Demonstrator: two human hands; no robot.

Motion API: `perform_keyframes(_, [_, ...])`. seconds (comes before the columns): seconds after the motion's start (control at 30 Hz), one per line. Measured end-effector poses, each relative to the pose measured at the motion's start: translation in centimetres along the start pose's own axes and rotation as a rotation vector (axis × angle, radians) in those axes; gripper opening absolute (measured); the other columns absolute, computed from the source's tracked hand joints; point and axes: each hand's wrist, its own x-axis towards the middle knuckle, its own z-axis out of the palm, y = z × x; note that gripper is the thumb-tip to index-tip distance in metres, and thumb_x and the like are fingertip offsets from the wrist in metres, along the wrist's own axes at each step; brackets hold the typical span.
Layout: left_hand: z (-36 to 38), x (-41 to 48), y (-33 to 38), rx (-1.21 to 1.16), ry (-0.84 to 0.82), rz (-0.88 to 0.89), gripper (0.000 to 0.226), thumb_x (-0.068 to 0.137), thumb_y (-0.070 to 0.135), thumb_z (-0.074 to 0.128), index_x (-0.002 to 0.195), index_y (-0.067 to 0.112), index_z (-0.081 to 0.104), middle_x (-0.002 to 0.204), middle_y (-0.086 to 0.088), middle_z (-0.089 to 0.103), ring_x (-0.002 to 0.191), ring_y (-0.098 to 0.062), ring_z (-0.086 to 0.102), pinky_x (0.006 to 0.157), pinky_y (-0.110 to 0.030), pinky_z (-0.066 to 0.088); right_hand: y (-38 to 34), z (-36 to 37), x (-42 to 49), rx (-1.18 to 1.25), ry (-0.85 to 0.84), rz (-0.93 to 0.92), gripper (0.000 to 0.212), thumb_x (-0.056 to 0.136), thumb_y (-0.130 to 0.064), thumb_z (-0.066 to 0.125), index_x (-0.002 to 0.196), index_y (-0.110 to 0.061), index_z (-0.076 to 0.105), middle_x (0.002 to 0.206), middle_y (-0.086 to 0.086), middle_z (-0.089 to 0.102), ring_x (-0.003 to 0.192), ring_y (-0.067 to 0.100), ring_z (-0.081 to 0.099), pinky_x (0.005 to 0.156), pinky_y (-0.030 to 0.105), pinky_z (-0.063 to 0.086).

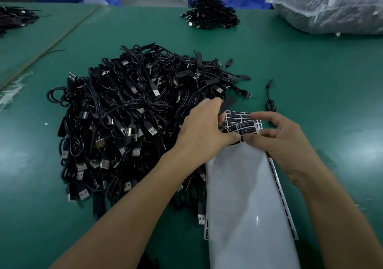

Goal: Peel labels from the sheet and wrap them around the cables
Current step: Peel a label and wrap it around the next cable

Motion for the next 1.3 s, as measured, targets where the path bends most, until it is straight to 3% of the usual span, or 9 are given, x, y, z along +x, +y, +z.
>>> perform_keyframes(0.17, [1.3,-0.5,0.8,0.016,-0.034,0.08,0.041,0.072,0.023,0.076,0.071,0.029,0.035,0.072,0.012,0.064,0.065,-0.014,0.06,0.062,-0.042,0.054,0.1,0.4,0.1,0.01,0.05,0.048,0.04,0.079,-0.01,0.083,0.111,-0.028,0.066,0.087,0.008,0.078,0.079,0.025,0.076,0.077,0.039,0.06])
perform_keyframes(0.27, [1.9,-0.6,0.4,-0.013,-0.072,0.02,0.031,0.075,0.029,0.078,0.08,0.025,0.048,0.072,0.014,0.061,0.068,-0.014,0.062,0.065,-0.042,0.055,-0.3,0.3,-0.1,0.076,-0.051,0.074,0.018,0.089,-0.012,0.073,0.102,-0.024,0.074,0.087,0.008,0.079,0.074,0.02,0.075,0.072,0.033,0.06])
perform_keyframes(0.4, [2.2,-0.5,0.0,0.132,-0.117,-0.058,0.035,0.076,0.039,0.073,0.08,0.031,0.04,0.089,0.011,0.067,0.081,-0.021,0.063,0.067,-0.038,0.05,-0.3,-0.9,0.0,0.145,-0.11,0.122,0.038,0.093,0.004,0.059,0.083,-0.025,0.082,0.086,0.01,0.078,0.069,0.015,0.071,0.065,0.026,0.061])
perform_keyframes(0.5, [2.4,-0.4,-0.1,0.211,-0.115,-0.077,0.039,0.077,0.037,0.071,0.076,0.028,0.033,0.094,0.009,0.067,0.085,-0.023,0.061,0.065,-0.036,0.043,-0.3,-1.6,0.1,0.154,-0.037,0.161,0.025,0.087,0.009,0.064,0.095,-0.011,0.077,0.083,0.013,0.078,0.065,0.016,0.072,0.06,0.023,0.058])
perform_keyframes(0.57, [2.2,-0.4,-0.1,0.217,-0.127,-0.076,0.041,0.078,0.036,0.072,0.074,0.029,0.033,0.094,0.01,0.067,0.084,-0.022,0.06,0.062,-0.035,0.039,-0.1,-1.6,0.1,0.086,-0.006,0.164,0.026,0.087,0.005,0.067,0.105,-0.013,0.072,0.078,0.011,0.077,0.058,0.015,0.067,0.056,0.024,0.057])
perform_keyframes(0.67, [1.5,-0.3,-0.2,0.189,-0.162,-0.072,0.038,0.076,0.033,0.078,0.075,0.029,0.041,0.087,0.012,0.065,0.075,-0.013,0.059,0.057,-0.031,0.037,-0.2,-1.5,0.0,-0.019,0.001,0.142,0.027,0.084,0.004,0.071,0.104,-0.015,0.071,0.071,0.009,0.074,0.049,0.01,0.055,0.044,0.021,0.045])
perform_keyframes(0.9, [0.3,0.0,0.0,0.11,-0.207,-0.075,0.038,0.069,0.014,0.079,0.07,0.027,0.043,0.081,0.011,0.069,0.072,-0.014,0.062,0.063,-0.031,0.046,-0.9,-0.8,-0.5,-0.08,-0.086,0.143,0.032,0.078,0.006,0.073,0.102,-0.013,0.065,0.064,0.008,0.072,0.047,0.009,0.061,0.035,0.016,0.032])
perform_keyframes(1.07, [1.4,-0.5,0.9,0.034,-0.111,-0.032,0.038,0.073,0.008,0.068,0.067,0.027,0.036,0.088,0.01,0.069,0.084,-0.02,0.066,0.073,-0.044,0.056,-0.9,-0.6,-0.6,-0.126,-0.09,0.135,0.022,0.077,0.003,0.076,0.093,-0.011,0.07,0.063,0.004,0.072,0.049,0.007,0.062,0.037,0.016,0.037])
perform_keyframes(1.3, [2.1,-0.5,0.5,0.127,-0.127,-0.044,0.034,0.076,0.026,0.07,0.072,0.026,0.036,0.085,0.014,0.071,0.082,-0.016,0.06,0.065,-0.036,0.047,-0.7,-0.6,-0.2,-0.033,0.016,0.129,0.018,0.086,0.004,0.068,0.094,-0.011,0.073,0.074,0.01,0.072,0.051,0.011,0.056,0.042,0.02,0.045])
